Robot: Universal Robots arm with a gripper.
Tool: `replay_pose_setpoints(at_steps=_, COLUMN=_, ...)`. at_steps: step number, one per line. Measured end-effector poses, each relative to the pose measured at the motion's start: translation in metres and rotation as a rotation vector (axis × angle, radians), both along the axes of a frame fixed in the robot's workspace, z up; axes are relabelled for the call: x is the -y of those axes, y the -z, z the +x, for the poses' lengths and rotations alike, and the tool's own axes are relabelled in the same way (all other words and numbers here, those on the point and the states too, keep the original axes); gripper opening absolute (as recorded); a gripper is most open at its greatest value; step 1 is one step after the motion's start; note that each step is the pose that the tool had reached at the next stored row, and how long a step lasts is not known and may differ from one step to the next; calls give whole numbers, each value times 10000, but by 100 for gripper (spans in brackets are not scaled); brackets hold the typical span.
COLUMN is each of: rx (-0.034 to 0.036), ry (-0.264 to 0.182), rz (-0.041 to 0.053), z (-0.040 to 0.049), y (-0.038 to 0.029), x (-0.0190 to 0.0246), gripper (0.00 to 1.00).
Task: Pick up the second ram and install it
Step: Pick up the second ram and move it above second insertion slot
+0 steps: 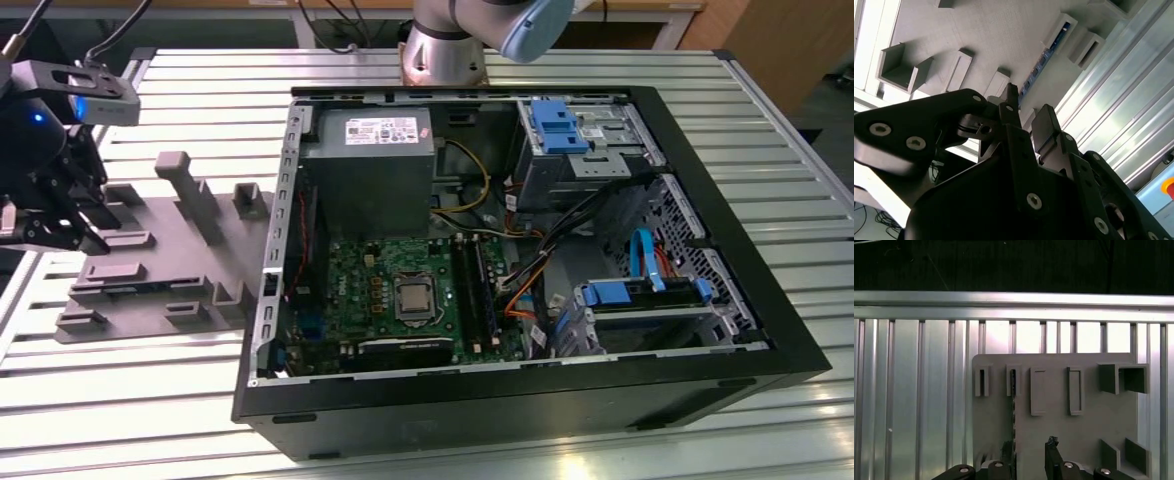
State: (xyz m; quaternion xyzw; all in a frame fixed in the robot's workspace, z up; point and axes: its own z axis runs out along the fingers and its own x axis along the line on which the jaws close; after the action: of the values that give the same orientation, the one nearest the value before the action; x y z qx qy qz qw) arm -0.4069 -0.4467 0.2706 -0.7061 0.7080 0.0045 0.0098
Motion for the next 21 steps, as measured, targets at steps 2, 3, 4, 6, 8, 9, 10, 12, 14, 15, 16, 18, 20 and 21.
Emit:
replay_pose_setpoints(at_steps=2, rx=-1, ry=0, rz=-1, z=0, y=21, x=0, gripper=39)
replay_pose_setpoints(at_steps=3, rx=-1, ry=0, rz=0, z=0, y=32, x=1, gripper=39)
replay_pose_setpoints(at_steps=4, rx=0, ry=0, rz=0, z=0, y=44, x=1, gripper=39)
replay_pose_setpoints(at_steps=6, rx=1, ry=1, rz=0, z=0, y=70, x=1, gripper=39)
replay_pose_setpoints(at_steps=8, rx=0, ry=0, rz=0, z=0, y=106, x=3, gripper=39)
replay_pose_setpoints(at_steps=9, rx=0, ry=0, rz=0, z=0, y=124, x=4, gripper=39)
replay_pose_setpoints(at_steps=10, rx=0, ry=0, rz=0, z=0, y=142, x=4, gripper=39)
replay_pose_setpoints(at_steps=12, rx=1, ry=0, rz=-3, z=0, y=175, x=5, gripper=39)
replay_pose_setpoints(at_steps=14, rx=-1, ry=0, rz=-4, z=0, y=187, x=5, gripper=39)
replay_pose_setpoints(at_steps=15, rx=-1, ry=0, rz=-5, z=0, y=187, x=5, gripper=39)
replay_pose_setpoints(at_steps=16, rx=-2, ry=0, rz=-5, z=0, y=187, x=5, gripper=39)
replay_pose_setpoints(at_steps=18, rx=-1, ry=0, rz=-4, z=0, y=188, x=5, gripper=39)
replay_pose_setpoints(at_steps=20, rx=0, ry=0, rz=-4, z=0, y=189, x=5, gripper=39)
replay_pose_setpoints(at_steps=21, rx=0, ry=0, rz=-4, z=0, y=193, x=5, gripper=39)
